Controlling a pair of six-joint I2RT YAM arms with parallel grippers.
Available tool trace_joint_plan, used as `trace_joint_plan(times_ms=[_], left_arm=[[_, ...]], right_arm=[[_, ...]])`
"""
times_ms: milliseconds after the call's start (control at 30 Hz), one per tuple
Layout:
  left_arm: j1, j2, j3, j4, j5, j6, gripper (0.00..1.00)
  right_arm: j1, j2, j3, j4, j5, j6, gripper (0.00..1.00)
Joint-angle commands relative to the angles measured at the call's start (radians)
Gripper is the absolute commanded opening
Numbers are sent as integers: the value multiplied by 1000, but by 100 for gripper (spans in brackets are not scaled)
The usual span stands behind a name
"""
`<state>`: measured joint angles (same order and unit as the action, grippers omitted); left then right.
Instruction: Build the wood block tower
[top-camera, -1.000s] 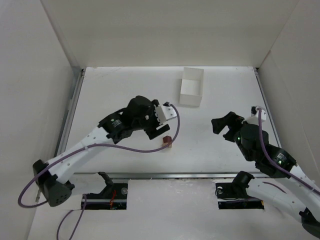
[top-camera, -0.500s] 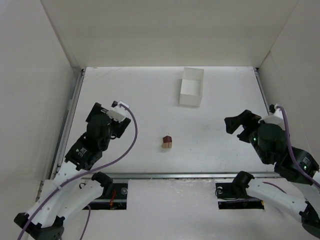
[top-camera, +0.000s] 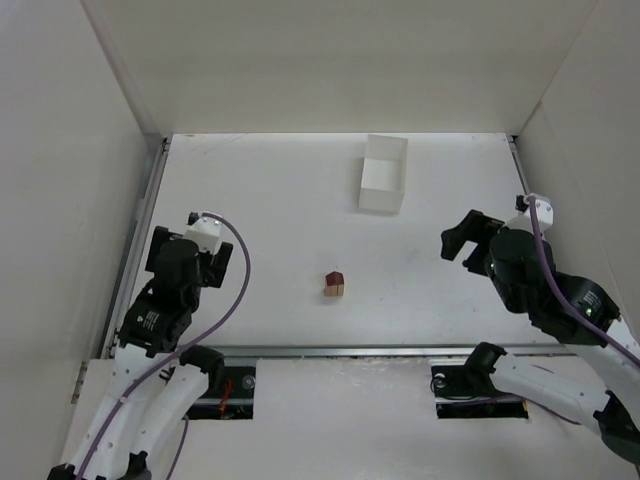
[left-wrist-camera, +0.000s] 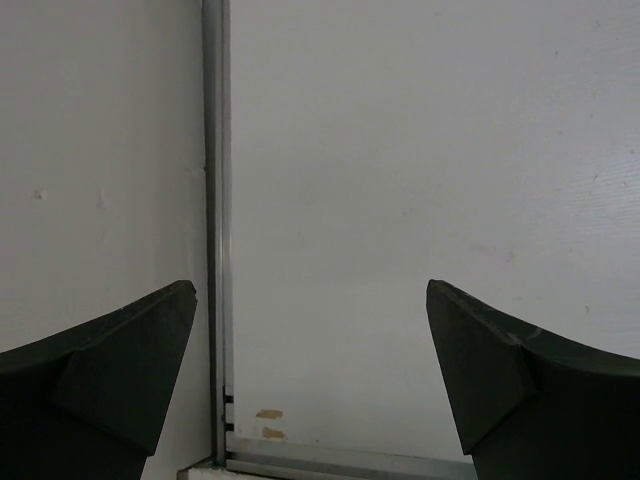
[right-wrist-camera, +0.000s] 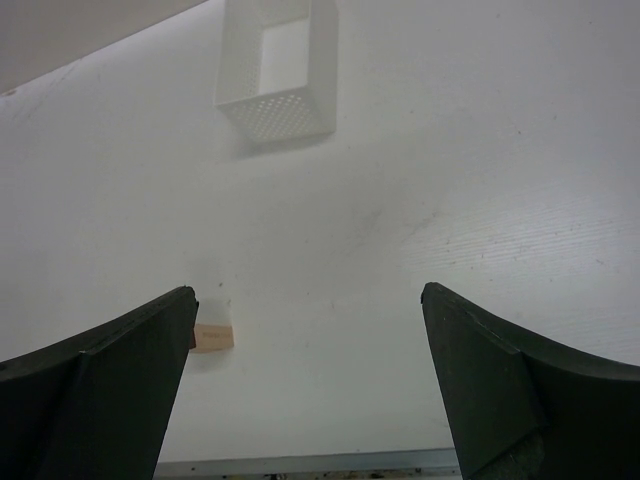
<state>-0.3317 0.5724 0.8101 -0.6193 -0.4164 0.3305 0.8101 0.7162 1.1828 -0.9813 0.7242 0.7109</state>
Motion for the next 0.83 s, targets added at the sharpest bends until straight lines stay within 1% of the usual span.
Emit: trace_joint_plan(times_ms=[0,233,467,800], left_arm=[[22,-25,-5,-13,39,-48,100],[22,-25,4,-22,60,-48,100],[32,-25,4,-40,79,-48,100],[42,-52,-15,-40,97,-57,100]], right_arm=[[-5,-4,54,-7,14,2,100],[-5,-53,34,3,-46,2,100],[-5,-121,3,3,-55,12,100],[-5,-121,-17,30,-65,12,100]])
